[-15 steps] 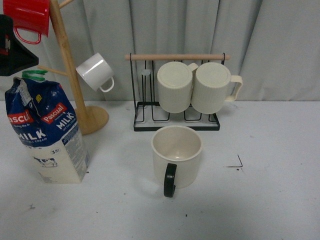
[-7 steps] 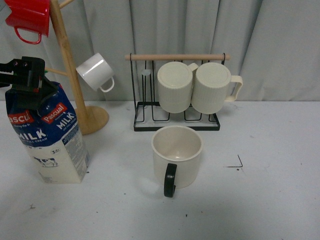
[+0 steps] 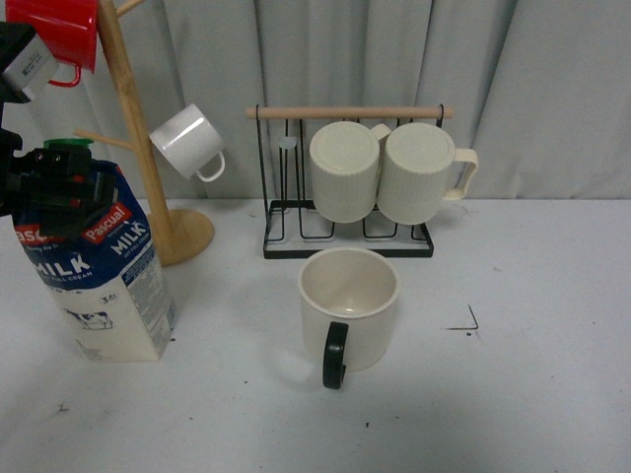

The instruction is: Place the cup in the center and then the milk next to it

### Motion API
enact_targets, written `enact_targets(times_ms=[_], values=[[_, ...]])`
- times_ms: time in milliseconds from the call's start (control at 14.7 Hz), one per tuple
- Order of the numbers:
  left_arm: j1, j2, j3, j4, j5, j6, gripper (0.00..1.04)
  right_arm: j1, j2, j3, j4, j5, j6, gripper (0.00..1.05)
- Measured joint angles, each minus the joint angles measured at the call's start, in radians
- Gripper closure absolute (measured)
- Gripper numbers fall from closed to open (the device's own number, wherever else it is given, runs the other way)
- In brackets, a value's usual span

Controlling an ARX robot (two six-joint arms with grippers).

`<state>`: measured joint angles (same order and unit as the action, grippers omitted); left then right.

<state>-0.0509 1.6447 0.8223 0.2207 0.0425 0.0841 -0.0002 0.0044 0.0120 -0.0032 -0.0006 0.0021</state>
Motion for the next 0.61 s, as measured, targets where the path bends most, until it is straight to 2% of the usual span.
enact_targets(times_ms=[136,272,612], values=[[0.0,0.008,0.0,-0.002,-0.01,-0.006,0.83,0.0,0.0,0.0,0.0,0.0,0.0,0.07],[-0.003,0.008,0.0,-0.004,-0.015,-0.017,1.0,0.0,0.0,0.0,0.0,0.0,0.0,0.07],[-0.067,-0.045,0.012,-0.099,-0.051,-0.053,1.01,0.0,0.0,0.0,0.0,0.0,0.0,0.07]])
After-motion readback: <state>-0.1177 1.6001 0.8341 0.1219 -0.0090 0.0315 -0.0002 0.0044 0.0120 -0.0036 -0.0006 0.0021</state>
